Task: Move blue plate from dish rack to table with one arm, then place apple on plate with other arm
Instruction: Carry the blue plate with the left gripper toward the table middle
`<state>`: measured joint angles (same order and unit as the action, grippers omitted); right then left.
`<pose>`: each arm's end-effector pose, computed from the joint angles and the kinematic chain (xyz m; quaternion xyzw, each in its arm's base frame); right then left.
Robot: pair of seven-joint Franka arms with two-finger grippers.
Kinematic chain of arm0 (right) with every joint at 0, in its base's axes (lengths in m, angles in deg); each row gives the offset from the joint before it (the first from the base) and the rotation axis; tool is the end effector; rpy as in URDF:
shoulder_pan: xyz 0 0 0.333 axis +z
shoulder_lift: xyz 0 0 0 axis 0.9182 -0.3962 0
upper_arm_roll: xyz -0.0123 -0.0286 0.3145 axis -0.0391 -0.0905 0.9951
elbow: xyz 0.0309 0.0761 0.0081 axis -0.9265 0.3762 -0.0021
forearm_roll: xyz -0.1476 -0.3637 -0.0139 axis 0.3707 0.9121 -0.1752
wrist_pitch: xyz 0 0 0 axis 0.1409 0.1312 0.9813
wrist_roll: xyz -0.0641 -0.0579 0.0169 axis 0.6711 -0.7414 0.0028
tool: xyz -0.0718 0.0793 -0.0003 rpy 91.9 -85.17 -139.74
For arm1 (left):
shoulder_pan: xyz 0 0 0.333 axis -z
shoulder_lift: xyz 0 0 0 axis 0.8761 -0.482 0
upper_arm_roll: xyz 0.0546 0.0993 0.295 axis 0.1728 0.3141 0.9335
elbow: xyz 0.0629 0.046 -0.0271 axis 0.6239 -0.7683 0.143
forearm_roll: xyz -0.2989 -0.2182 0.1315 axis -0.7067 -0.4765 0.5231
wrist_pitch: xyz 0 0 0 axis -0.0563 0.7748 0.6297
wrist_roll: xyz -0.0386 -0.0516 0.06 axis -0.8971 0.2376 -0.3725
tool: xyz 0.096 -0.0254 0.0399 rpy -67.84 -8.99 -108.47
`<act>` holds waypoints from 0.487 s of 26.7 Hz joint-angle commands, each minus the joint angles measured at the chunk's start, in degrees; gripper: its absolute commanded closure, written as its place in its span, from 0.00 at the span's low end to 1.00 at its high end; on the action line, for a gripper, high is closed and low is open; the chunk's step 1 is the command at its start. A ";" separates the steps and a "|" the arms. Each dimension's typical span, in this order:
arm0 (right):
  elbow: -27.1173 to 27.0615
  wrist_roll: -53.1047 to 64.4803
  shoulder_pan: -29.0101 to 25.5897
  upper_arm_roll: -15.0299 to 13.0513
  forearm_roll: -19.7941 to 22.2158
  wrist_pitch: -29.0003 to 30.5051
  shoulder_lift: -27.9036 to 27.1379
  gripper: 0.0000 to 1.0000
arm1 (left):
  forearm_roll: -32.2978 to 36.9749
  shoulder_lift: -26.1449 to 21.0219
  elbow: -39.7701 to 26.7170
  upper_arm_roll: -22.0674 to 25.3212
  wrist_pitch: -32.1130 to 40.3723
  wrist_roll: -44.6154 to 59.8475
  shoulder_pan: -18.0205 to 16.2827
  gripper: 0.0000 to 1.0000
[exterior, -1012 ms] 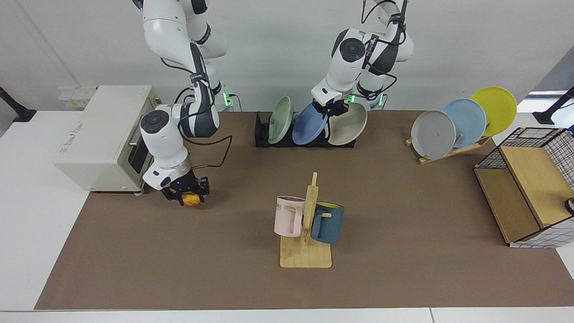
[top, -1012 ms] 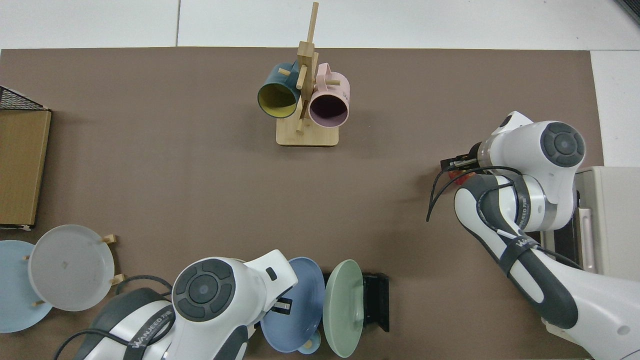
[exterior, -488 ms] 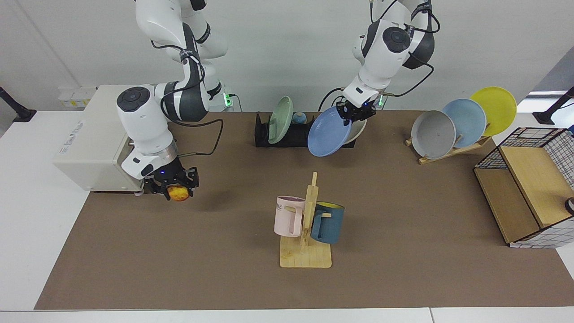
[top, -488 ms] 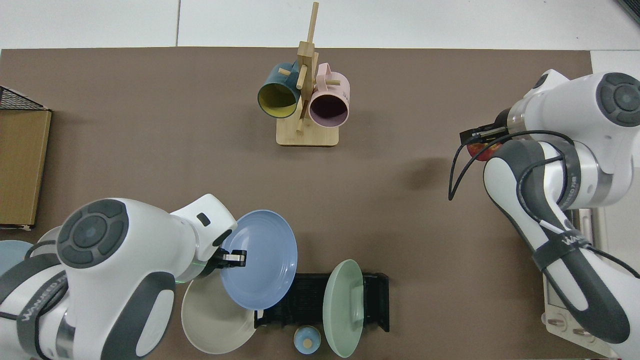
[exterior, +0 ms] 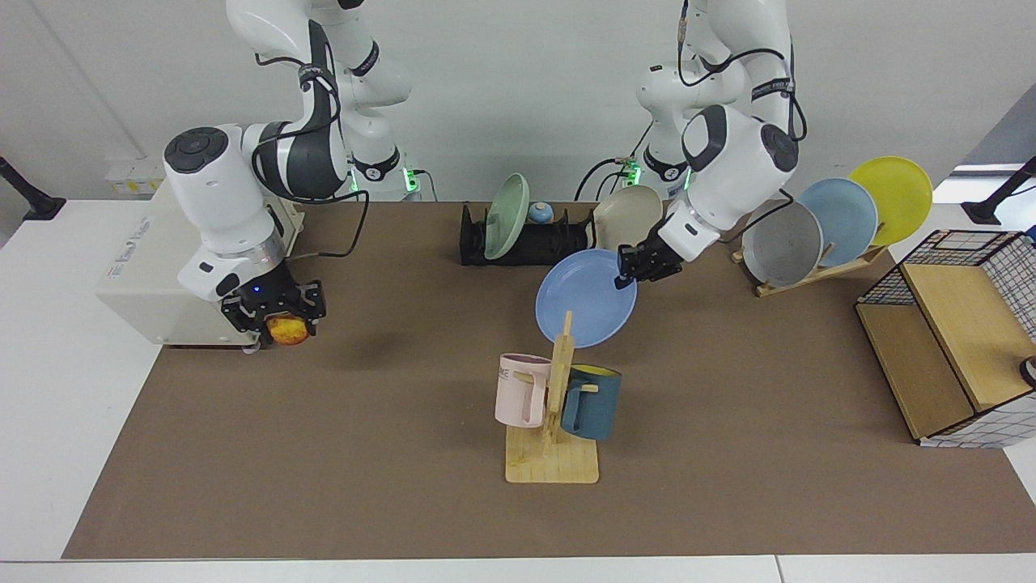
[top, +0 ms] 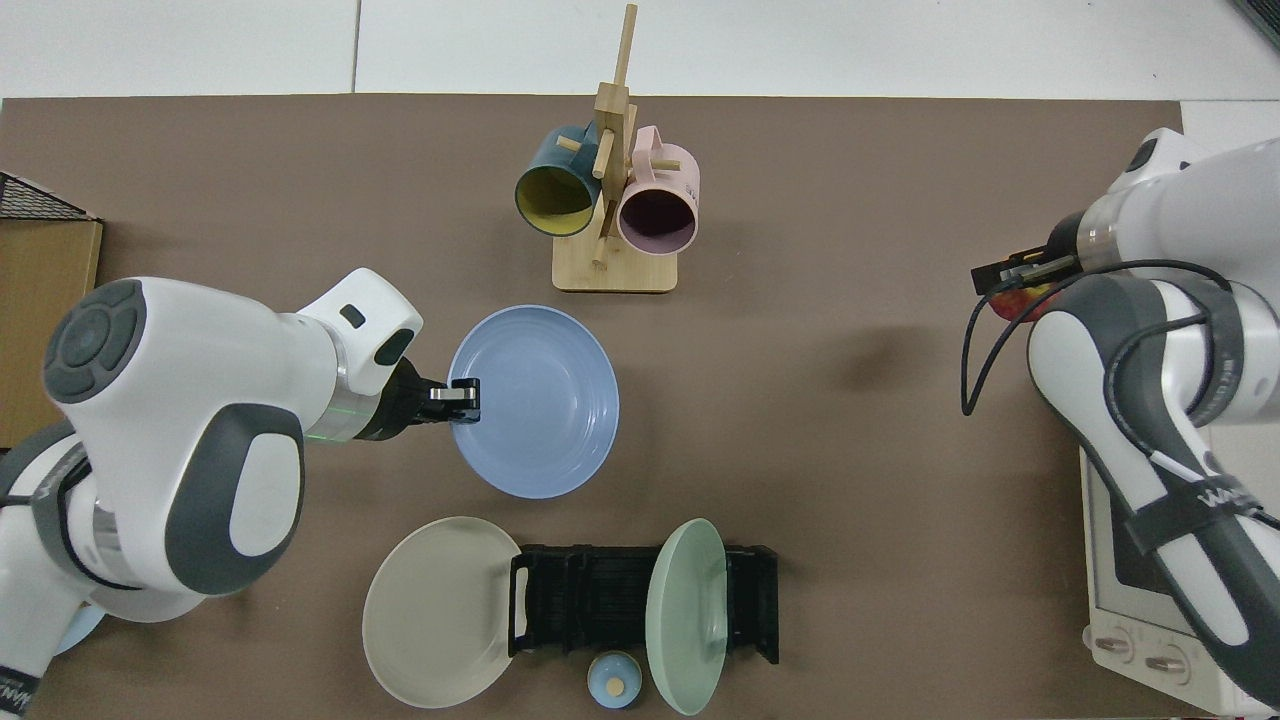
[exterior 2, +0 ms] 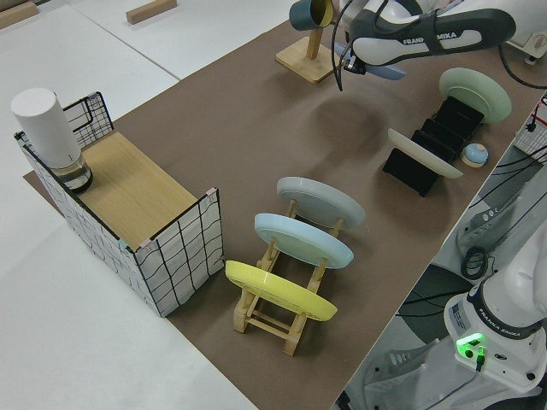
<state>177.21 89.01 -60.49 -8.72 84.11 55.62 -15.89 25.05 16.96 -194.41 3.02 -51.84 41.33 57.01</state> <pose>0.6232 -0.0091 0.4595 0.9913 0.1158 0.0617 0.0115 0.5422 -0.1794 0.4202 0.9678 0.0411 -0.0275 0.2469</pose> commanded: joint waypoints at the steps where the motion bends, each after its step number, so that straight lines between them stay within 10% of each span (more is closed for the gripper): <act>1: 2.94 -0.78 0.33 0.79 -0.73 -1.28 2.49 1.00 | -7.30 -4.39 1.87 -0.95 -1.45 -6.56 -1.80 1.00; 13: 5.15 -17.48 9.12 0.97 -0.73 -1.19 4.17 1.00 | -11.80 -13.17 2.04 -3.58 -7.14 -12.36 -2.77 1.00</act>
<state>180.76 76.53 -53.95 -7.75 83.86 54.57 -13.69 14.91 9.08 -193.77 2.20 -53.62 31.84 54.92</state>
